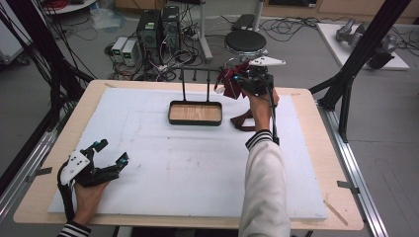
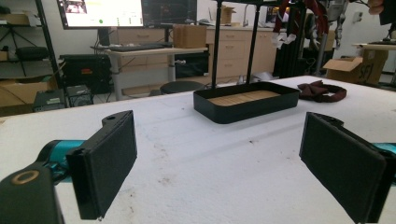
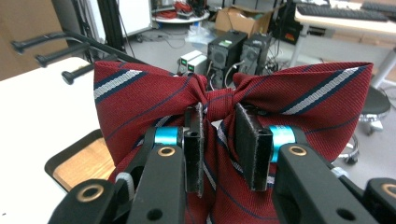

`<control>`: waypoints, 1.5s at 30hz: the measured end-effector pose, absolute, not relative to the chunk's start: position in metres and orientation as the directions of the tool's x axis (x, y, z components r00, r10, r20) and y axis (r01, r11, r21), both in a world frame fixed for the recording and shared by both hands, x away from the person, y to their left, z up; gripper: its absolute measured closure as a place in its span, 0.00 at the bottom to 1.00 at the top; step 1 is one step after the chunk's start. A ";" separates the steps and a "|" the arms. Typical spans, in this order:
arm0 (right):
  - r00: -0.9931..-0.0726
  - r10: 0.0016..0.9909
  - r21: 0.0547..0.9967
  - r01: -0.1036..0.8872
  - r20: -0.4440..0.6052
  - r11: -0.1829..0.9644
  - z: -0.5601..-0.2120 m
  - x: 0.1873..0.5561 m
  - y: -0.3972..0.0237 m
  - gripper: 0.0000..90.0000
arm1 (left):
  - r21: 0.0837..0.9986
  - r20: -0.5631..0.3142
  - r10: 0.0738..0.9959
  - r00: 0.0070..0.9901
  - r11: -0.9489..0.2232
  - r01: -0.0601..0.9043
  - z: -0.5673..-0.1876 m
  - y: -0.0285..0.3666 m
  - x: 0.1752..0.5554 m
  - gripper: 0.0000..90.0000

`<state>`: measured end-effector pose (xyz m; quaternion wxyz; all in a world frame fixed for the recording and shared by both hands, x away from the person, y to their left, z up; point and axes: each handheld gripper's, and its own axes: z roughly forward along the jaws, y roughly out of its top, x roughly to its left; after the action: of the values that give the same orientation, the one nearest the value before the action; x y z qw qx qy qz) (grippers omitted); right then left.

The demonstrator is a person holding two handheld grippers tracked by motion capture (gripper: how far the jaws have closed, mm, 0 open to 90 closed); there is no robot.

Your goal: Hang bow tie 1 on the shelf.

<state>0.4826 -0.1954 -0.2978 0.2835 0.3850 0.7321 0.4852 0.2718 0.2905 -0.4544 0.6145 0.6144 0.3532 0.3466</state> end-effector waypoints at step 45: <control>-0.652 0.758 0.813 0.427 -0.027 0.396 -0.329 0.495 -0.179 0.62 | 1.000 -0.001 0.859 0.511 0.000 0.002 -0.454 0.290 0.271 0.13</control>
<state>0.4952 -0.1791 -0.3290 0.2014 0.3652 0.8109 0.4105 0.2710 0.2902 -0.4544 0.6142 0.6151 0.3502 0.3489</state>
